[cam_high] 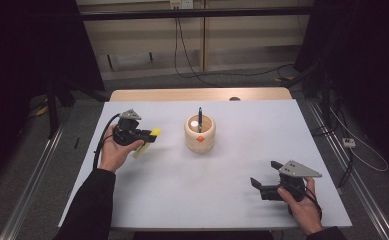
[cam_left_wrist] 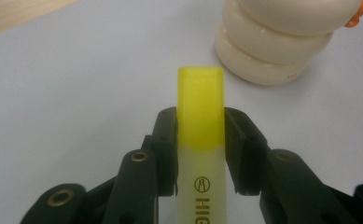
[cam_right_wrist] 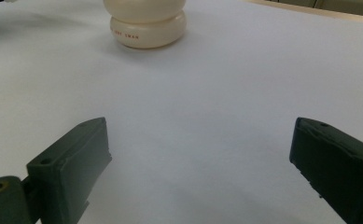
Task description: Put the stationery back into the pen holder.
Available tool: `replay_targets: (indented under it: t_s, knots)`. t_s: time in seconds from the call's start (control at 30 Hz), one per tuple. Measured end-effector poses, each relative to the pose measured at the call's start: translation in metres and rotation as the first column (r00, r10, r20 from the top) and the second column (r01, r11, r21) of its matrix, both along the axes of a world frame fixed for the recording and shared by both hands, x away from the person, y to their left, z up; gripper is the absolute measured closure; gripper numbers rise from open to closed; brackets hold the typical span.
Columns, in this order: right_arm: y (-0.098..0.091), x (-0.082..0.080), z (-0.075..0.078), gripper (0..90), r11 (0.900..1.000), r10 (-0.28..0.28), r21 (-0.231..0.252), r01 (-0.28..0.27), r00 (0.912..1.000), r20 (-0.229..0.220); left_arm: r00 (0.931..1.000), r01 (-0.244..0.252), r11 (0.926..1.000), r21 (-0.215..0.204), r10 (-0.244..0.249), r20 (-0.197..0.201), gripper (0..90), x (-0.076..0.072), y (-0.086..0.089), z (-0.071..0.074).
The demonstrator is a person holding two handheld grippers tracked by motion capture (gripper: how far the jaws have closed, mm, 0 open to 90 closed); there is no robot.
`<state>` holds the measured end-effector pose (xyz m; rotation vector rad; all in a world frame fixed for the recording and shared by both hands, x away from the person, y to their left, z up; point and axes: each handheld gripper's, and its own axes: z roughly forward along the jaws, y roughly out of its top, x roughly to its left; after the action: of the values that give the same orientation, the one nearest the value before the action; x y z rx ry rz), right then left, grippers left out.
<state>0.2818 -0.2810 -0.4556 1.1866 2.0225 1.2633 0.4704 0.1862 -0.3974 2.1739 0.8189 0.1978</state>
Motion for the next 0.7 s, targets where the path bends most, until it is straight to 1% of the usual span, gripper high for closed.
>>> replay_targets:
  t_s: [0.03, 0.07, 0.13, 0.17, 0.27, 0.3, 0.37, 0.4, 0.43, 0.47, 0.57, 0.63, 0.7]
  knots:
    - [0.000, 0.000, 0.000, 4.8, 1.0000, 0.000, 0.000, 0.000, 1.0000, 0.000, 0.9998, -0.013, 0.9999, 0.002, 0.013, 0.016, 67.3, -0.001, 0.001, 0.001]
    - [0.000, 0.001, 0.000, 4.8, 1.0000, 0.001, 0.000, -0.001, 1.0000, -0.001, 0.9998, -0.012, 0.9998, -0.017, 0.012, 0.015, 67.3, 0.000, 0.002, 0.001]
    - [0.000, 0.001, -0.001, 4.8, 1.0000, 0.001, 0.003, -0.001, 1.0000, -0.001, 0.9994, -0.011, 0.9997, -0.022, 0.012, 0.034, 67.3, 0.000, 0.003, 0.002]
    - [0.000, 0.001, -0.001, 4.9, 1.0000, 0.003, 0.002, -0.003, 1.0000, -0.002, 0.9993, -0.017, 0.9992, -0.037, 0.018, 0.032, 67.3, -0.001, 0.003, 0.002]
    - [0.000, 0.001, -0.001, 4.8, 1.0000, 0.005, 0.002, -0.005, 1.0000, -0.002, 0.9984, -0.033, 0.9985, -0.044, 0.035, 0.044, 67.3, -0.001, 0.003, 0.004]
    - [0.000, 0.001, -0.001, 4.8, 1.0000, 0.005, 0.001, -0.005, 1.0000, 0.000, 0.9987, -0.033, 0.9981, -0.051, 0.035, 0.036, 67.3, -0.001, 0.003, 0.005]
    - [0.000, 0.001, -0.001, 4.8, 1.0000, 0.005, 0.001, -0.005, 1.0000, 0.000, 0.9978, -0.042, 0.9974, -0.059, 0.045, 0.049, 67.3, -0.002, 0.003, 0.006]
    - [0.000, 0.001, -0.001, 4.8, 1.0000, 0.006, 0.001, -0.006, 1.0000, -0.001, 0.9973, -0.047, 0.9962, -0.073, 0.051, 0.053, 67.3, -0.002, 0.004, 0.007]
    - [0.000, 0.001, -0.001, 4.9, 1.0000, 0.006, -0.001, -0.006, 1.0000, -0.003, 0.9971, -0.046, 0.9959, -0.077, 0.050, 0.058, 67.3, -0.003, 0.005, 0.009]
    - [0.001, 0.001, 0.000, 4.8, 1.0000, 0.008, 0.000, -0.008, 1.0000, -0.002, 0.9960, -0.054, 0.9944, -0.091, 0.060, 0.066, 67.3, -0.004, 0.005, 0.010]
    - [0.001, 0.001, 0.000, 4.8, 1.0000, 0.007, 0.000, -0.007, 1.0000, -0.002, 0.9935, -0.050, 0.9925, -0.111, 0.061, 0.096, 67.3, -0.006, 0.006, 0.013]
    - [0.001, 0.001, 0.000, 4.8, 1.0000, 0.007, -0.002, -0.007, 1.0000, -0.001, 0.9898, -0.052, 0.9916, -0.118, 0.067, 0.126, 67.2, -0.007, 0.006, 0.015]
    - [0.002, 0.001, 0.000, 4.8, 1.0000, 0.007, -0.005, -0.007, 1.0000, -0.003, 0.9896, -0.044, 0.9884, -0.145, 0.063, 0.130, 67.3, -0.008, 0.006, 0.017]
